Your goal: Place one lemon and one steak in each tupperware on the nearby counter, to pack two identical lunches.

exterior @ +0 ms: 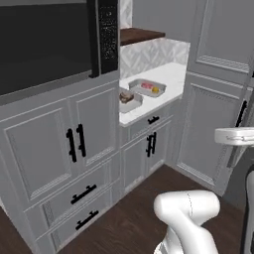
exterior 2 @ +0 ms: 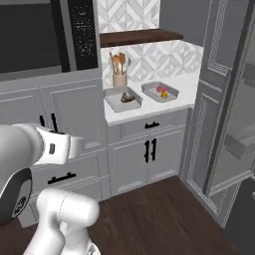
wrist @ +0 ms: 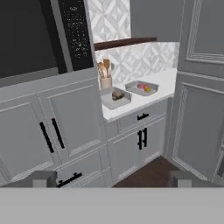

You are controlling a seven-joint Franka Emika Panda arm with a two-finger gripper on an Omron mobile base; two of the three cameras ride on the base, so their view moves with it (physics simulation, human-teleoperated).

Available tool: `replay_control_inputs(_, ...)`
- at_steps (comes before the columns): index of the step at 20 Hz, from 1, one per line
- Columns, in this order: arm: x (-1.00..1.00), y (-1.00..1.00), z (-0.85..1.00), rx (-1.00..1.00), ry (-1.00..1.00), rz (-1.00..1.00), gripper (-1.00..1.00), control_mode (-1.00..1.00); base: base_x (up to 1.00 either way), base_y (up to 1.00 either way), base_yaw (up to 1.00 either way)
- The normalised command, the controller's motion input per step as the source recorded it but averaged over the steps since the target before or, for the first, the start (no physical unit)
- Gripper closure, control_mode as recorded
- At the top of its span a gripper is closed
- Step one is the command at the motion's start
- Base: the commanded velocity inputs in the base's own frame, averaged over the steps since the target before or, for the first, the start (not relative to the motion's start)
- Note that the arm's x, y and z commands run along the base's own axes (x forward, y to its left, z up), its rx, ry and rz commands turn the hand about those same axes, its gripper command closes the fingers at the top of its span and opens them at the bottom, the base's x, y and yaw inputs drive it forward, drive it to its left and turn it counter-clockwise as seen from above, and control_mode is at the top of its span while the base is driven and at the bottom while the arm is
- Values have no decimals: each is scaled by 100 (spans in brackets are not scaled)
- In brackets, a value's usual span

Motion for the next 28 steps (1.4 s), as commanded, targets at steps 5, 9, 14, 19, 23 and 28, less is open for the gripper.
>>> replay_control_inputs(5,0,0,0,0,0,0,-100,100,-68,-21,-54)
replay_control_inputs(9,0,0,0,0,0,0,-100,100,-40,-3,-69)
replay_control_inputs(14,0,0,0,0,0,0,-100,100,-4,0,-58)
replay_control_inputs(19,0,0,0,0,0,0,-100,100,0,-1,-44)
replay_control_inputs(23,0,0,0,0,0,0,-100,100,14,4,-41)
replay_control_inputs(28,0,0,0,0,0,0,-100,100,60,8,-34)
